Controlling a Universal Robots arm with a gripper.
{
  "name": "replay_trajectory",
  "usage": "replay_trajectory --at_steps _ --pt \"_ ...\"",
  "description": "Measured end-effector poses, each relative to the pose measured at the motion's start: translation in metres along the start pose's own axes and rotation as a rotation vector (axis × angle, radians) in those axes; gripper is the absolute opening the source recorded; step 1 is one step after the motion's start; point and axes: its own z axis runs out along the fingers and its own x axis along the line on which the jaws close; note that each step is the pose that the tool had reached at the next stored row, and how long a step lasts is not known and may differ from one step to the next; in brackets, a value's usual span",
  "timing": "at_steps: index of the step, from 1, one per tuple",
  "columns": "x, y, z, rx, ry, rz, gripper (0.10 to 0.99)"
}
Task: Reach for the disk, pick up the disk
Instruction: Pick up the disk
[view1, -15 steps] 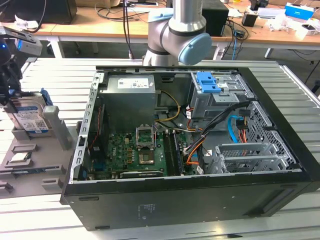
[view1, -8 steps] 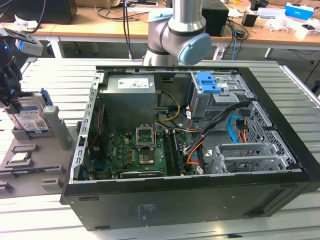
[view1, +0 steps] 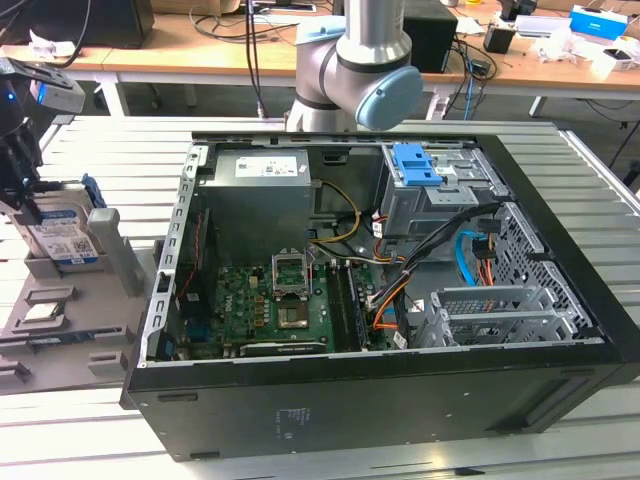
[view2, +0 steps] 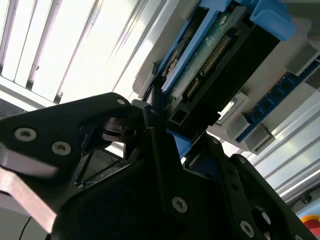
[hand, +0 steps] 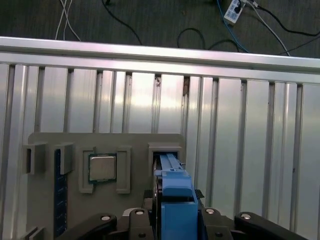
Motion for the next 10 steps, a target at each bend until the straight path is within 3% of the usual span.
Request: replay_trajectory --at_steps 10 --pt "0.0 0.0007 0.0009 0.0 0.0001 0.0 0.369"
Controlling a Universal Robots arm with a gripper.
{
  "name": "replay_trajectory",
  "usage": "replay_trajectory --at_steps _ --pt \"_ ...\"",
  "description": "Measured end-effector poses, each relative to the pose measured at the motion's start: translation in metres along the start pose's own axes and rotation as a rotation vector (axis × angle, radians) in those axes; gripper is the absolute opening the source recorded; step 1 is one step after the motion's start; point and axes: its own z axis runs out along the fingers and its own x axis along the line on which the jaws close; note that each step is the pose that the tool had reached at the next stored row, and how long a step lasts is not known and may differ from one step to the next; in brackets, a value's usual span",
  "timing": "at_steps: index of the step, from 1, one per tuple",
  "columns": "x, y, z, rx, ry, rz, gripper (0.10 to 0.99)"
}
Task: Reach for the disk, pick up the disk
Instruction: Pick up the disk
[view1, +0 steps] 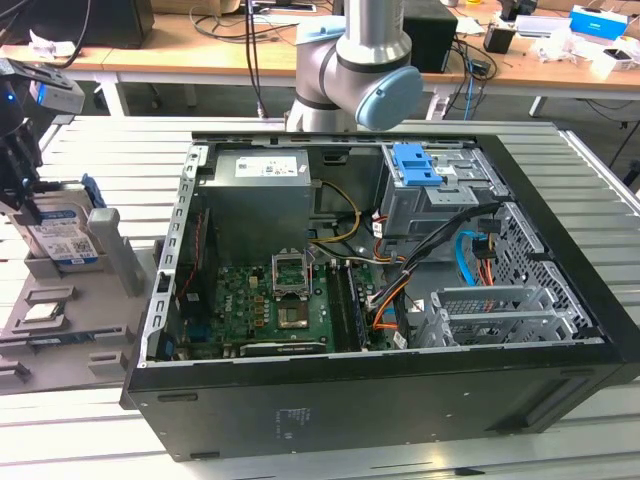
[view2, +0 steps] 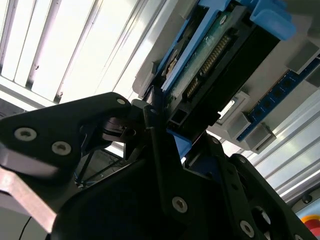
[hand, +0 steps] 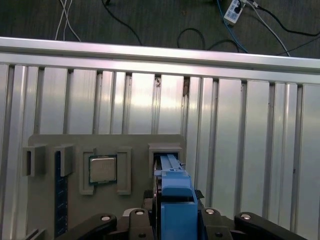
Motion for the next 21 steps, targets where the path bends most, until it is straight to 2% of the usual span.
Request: replay_trajectory --at_steps 8,12,21 --pt "0.0 0.0003 -0.001 0.0 -0.0002 0.0 0.369" --pt "0.0 0.0007 -0.0113 0.0 0.0 0.0 0.369" --pt "-0.0001 0.001 -0.0242 0.0 0.0 0.0 0.369"
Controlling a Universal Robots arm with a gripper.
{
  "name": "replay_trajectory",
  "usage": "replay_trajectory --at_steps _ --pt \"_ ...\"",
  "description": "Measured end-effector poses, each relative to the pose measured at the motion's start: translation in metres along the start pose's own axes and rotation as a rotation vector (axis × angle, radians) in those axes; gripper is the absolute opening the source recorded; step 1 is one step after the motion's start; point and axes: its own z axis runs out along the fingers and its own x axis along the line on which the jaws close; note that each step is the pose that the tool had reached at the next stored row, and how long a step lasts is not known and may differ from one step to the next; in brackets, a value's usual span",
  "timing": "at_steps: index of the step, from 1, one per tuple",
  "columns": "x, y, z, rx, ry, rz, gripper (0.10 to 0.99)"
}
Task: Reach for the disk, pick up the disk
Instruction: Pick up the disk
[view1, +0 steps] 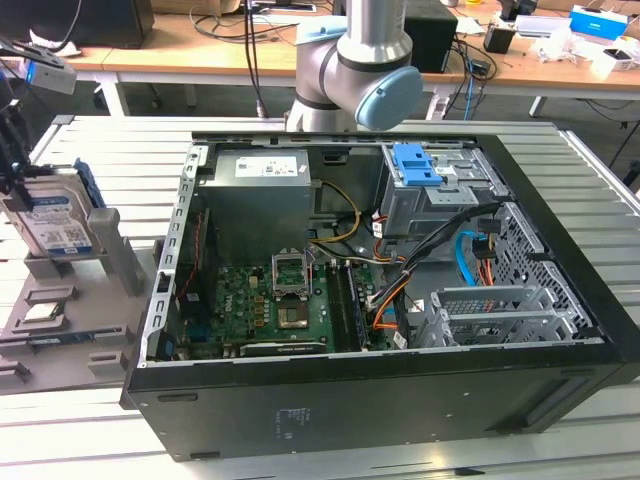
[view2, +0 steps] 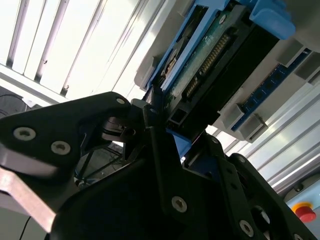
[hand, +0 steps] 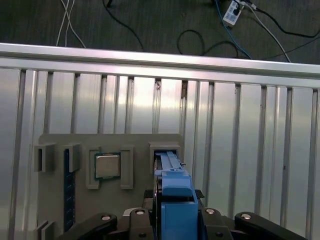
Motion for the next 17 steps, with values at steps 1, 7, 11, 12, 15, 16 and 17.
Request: replay_trajectory --at_steps 1,7,11,12,15,16,17 --pt "0.0 0.0 -0.0018 0.0 0.0 0.0 0.369" --pt "0.0 0.0 -0.0077 0.0 0.0 0.0 0.369" --pt "0.0001 -0.0001 -0.0187 0.0 0.0 0.0 0.369" --pt "0.0001 -0.0001 -0.0217 0.0 0.0001 0.0 0.369" --pt "0.0001 -0.0002 -0.0254 0.0 0.0 0.0 0.369" --pt "0.0001 -0.0002 -0.0261 0.0 0.0 0.0 0.369" --pt "0.0001 -0.0002 -0.0267 0.0 0.0 0.0 0.369"
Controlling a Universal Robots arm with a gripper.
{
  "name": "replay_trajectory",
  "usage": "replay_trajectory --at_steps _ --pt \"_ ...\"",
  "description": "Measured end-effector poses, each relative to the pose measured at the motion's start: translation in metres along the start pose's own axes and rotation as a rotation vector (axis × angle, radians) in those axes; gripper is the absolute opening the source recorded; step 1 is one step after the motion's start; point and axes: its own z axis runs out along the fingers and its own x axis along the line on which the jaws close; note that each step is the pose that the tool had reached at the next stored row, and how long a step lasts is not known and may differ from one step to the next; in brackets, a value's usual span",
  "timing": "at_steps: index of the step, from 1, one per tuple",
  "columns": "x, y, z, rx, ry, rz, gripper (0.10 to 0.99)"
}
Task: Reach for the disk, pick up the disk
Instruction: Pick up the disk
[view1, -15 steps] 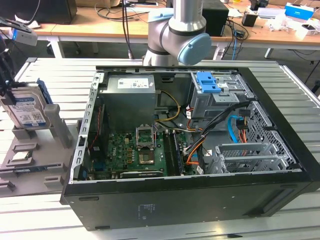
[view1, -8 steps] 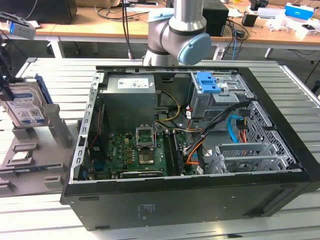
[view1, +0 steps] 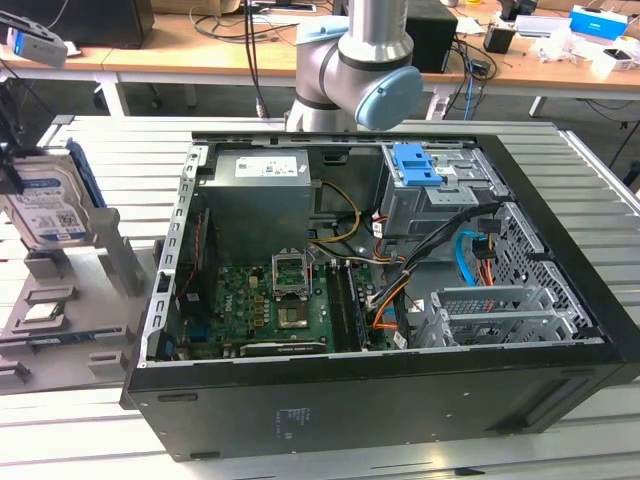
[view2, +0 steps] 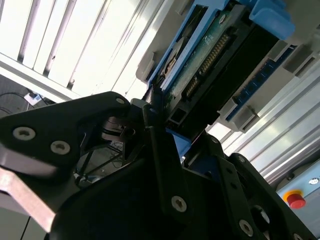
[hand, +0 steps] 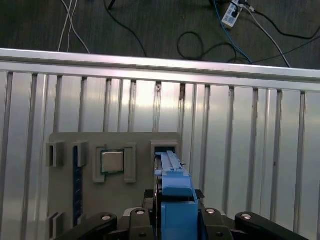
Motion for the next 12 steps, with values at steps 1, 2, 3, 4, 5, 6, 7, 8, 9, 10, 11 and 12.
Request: replay_trajectory --at_steps 1,2,3,4,5,6,7,8,9,10,11,12 --pt "0.0 0.0 -0.0009 0.0 0.0 0.0 0.369" --pt "0.0 0.0 -0.0015 0.0 0.0 0.0 0.369" --pt "0.0 0.0 -0.0023 0.0 0.0001 0.0 0.369" --pt "0.0 0.0 -0.003 0.0 0.0001 0.0 0.369" --pt "0.0 0.0 -0.0038 0.0 0.0 0.0 0.369" --pt "0.0 0.0 -0.0045 0.0 0.0001 0.0 0.369" --pt "0.0 0.0 -0.0058 0.0 0.0 0.0 0.369" --pt "0.0 0.0 -0.0065 0.0 0.0001 0.0 0.369" --pt "0.0 0.0 -0.0075 0.0 0.0001 0.0 0.369" --pt "0.0 0.0 -0.0085 0.0 0.0001 0.0 0.369" --pt "0.0 0.0 -0.0094 0.0 0.0 0.0 0.369" --pt "0.0 0.0 -0.0104 0.0 0.0001 0.0 0.369"
